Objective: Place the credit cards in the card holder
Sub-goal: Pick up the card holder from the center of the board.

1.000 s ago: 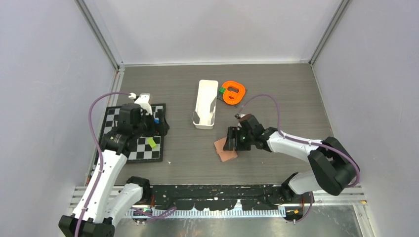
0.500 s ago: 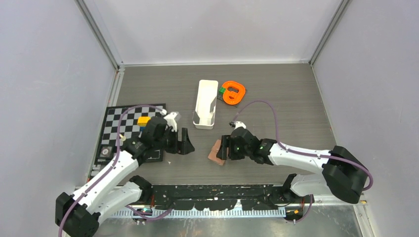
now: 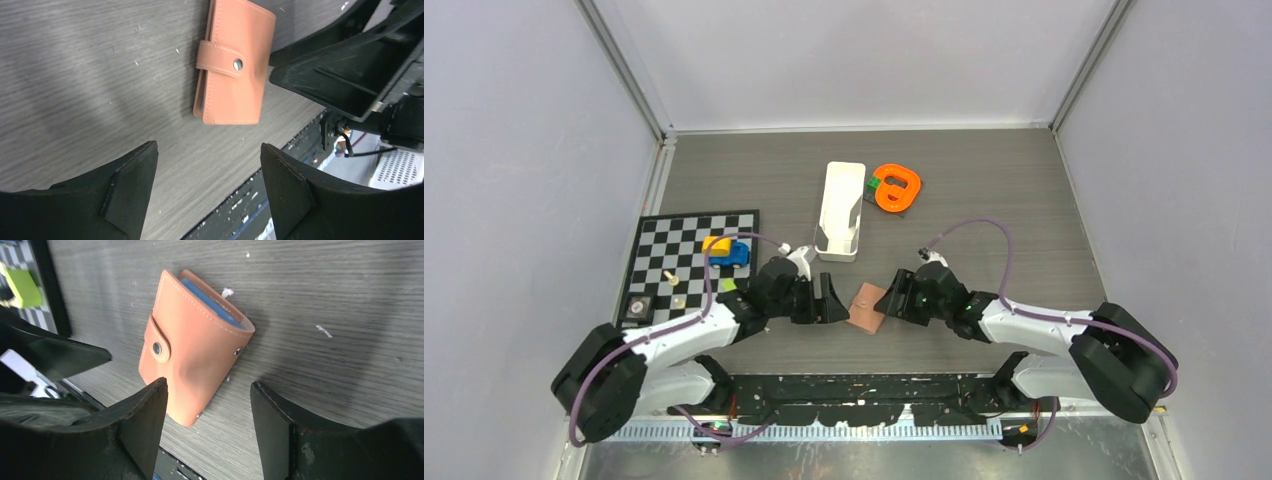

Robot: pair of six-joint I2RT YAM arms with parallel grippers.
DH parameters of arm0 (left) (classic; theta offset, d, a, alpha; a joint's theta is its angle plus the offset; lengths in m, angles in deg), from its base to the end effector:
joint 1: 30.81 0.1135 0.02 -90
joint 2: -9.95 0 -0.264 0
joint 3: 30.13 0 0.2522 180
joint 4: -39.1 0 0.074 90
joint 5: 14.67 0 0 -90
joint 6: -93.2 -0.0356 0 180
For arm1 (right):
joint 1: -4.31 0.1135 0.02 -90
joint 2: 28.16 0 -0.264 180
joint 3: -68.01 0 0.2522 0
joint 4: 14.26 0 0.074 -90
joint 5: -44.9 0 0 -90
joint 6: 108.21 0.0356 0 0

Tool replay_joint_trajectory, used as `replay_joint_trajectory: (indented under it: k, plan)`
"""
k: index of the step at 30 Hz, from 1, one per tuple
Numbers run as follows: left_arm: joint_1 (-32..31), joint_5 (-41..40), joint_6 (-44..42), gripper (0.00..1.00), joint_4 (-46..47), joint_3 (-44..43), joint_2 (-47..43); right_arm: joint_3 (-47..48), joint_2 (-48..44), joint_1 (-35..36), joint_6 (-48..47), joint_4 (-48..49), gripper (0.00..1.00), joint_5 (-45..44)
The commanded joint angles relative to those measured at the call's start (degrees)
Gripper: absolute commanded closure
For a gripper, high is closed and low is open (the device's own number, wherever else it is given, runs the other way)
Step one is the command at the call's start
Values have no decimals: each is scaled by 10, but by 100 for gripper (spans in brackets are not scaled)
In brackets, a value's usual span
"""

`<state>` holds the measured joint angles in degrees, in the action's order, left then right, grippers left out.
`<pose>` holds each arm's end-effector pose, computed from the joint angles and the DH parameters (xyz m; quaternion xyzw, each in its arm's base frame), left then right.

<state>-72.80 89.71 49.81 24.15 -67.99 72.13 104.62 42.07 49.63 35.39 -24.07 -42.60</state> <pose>0.1506 -0.1475 0.1745 0.0174 0.8979 -0.3778 0.2252 0.1538 0.1577 0.1470 0.0577 0.9166 0.3134 0.2417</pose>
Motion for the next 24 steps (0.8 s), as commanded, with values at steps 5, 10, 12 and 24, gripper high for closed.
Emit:
replay_joint_trajectory:
  k: [5,10,12,24]
  plan:
    - [-17,-7,-3,30,154,-33,108,-36,41,-22,89,104,35,-9]
    - [-59,-27,-22,36,176,-52,167,-61,89,-22,134,168,38,-10]
    - [-72,-31,-24,41,175,-59,188,-65,106,-21,146,180,38,-9]
    - [-92,-52,-5,89,190,-26,213,-97,203,-2,157,381,44,40]
